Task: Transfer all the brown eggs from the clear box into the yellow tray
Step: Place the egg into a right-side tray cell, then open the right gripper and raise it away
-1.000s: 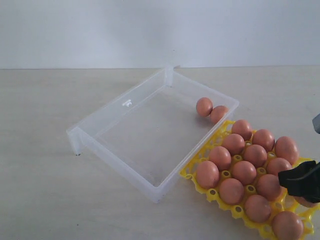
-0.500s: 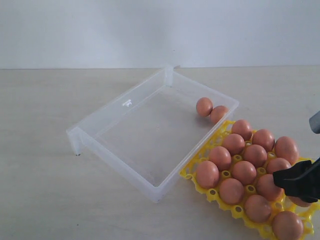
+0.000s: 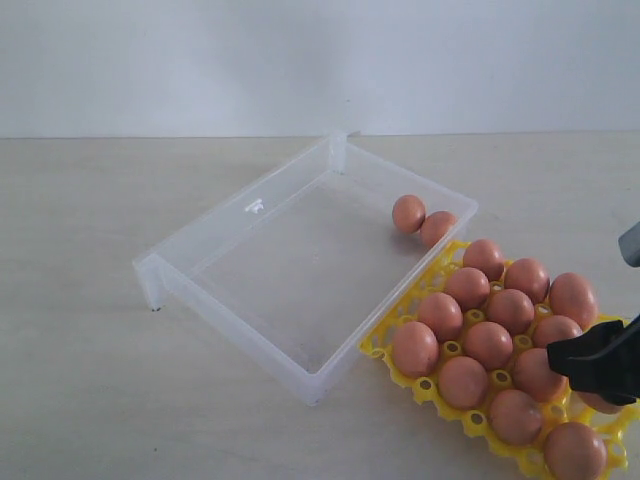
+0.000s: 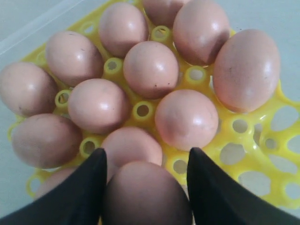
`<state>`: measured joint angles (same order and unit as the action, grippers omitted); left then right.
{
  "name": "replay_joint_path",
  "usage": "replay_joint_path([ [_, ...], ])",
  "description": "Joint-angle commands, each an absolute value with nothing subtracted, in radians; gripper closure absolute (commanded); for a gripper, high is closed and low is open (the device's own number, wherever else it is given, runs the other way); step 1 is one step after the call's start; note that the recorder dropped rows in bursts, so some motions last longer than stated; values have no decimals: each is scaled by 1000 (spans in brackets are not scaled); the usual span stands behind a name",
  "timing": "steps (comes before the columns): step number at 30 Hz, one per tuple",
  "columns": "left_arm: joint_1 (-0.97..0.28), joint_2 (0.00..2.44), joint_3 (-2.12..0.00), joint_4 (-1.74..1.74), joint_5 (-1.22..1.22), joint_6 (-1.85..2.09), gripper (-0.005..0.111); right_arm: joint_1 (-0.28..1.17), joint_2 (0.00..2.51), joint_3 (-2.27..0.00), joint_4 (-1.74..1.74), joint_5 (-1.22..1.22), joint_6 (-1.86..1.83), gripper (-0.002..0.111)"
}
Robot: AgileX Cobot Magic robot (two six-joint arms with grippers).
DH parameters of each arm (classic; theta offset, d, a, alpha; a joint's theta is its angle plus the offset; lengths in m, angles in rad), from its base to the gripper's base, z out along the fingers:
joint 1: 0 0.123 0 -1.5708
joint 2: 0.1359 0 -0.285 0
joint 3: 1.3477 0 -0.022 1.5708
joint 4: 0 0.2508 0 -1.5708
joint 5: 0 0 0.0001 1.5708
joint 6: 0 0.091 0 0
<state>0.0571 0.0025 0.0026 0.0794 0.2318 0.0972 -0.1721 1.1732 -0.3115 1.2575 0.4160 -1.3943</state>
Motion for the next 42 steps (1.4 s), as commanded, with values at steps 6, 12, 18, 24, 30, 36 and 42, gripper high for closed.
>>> replay_joint_path([
  [6, 50, 0, 0, 74, 225, 94, 103, -177, 1176, -311, 1260, 372, -1388, 35],
  [12, 50, 0, 0, 74, 225, 94, 103, -177, 1176, -311, 1268, 369, -1388, 35],
  [18, 50, 0, 0, 74, 225, 94, 103, -177, 1176, -313, 1296, 364, -1388, 35],
  [24, 50, 0, 0, 74, 225, 94, 103, -177, 1164, -377, 1316, 385, -1372, 35],
  [30, 50, 0, 0, 74, 225, 94, 103, -177, 1160, -648, 1533, 405, -1369, 38],
  [36, 50, 0, 0, 74, 225, 94, 103, -177, 1182, -960, 1623, 455, -1366, 76],
  [42, 50, 0, 0, 74, 225, 94, 103, -177, 1296, -1229, 1623, 569, -1371, 108],
])
